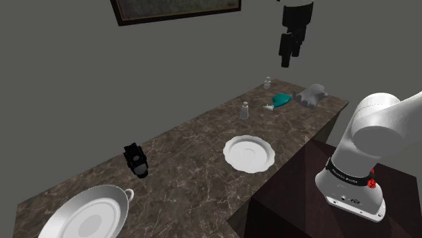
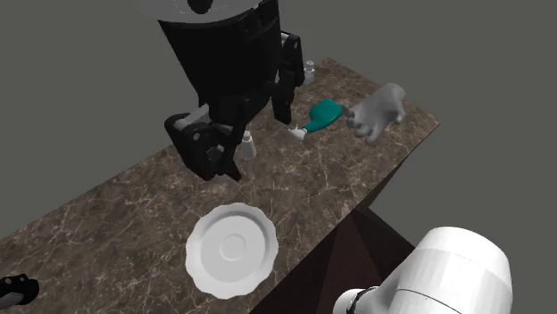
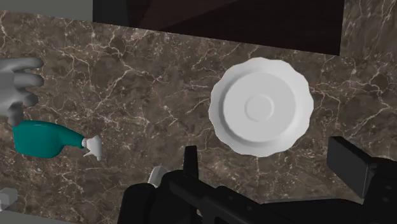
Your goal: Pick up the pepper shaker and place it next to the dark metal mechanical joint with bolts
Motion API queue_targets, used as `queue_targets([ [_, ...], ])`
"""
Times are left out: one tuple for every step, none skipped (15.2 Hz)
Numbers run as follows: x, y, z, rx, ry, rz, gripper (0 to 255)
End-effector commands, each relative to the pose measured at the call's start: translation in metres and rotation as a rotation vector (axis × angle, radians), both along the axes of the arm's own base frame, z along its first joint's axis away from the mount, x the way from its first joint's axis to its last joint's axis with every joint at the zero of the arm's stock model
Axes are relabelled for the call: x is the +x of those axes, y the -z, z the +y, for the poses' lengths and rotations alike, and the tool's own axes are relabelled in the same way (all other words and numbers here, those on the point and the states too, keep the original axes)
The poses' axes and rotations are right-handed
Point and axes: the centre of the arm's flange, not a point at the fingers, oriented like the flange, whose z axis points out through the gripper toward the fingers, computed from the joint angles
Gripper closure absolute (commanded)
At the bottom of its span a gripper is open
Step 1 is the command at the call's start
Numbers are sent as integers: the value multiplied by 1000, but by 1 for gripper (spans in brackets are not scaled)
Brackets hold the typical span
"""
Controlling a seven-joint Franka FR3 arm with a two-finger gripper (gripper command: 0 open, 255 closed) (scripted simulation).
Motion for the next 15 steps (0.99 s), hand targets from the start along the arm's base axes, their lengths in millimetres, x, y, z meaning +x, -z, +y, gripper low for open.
queue_targets([
  [0,0,0,0,0,0,0],
  [7,10,-5,0,4,-2,0],
  [14,19,-10,-1,8,-5,0],
  [22,29,-15,-1,11,-7,0],
  [29,38,-20,-1,15,-9,0],
  [36,48,-25,-2,19,-12,0],
  [43,57,-30,-2,23,-14,0],
  [50,67,-36,-2,27,-17,0],
  [58,76,-41,-2,30,-19,0],
  [65,86,-46,-3,34,-21,0],
  [72,95,-51,-3,38,-24,0],
  [79,105,-57,-3,42,-26,0],
  [87,114,-62,-4,46,-28,0],
  [94,124,-67,-4,49,-31,0],
  [101,133,-73,-4,53,-33,0],
])
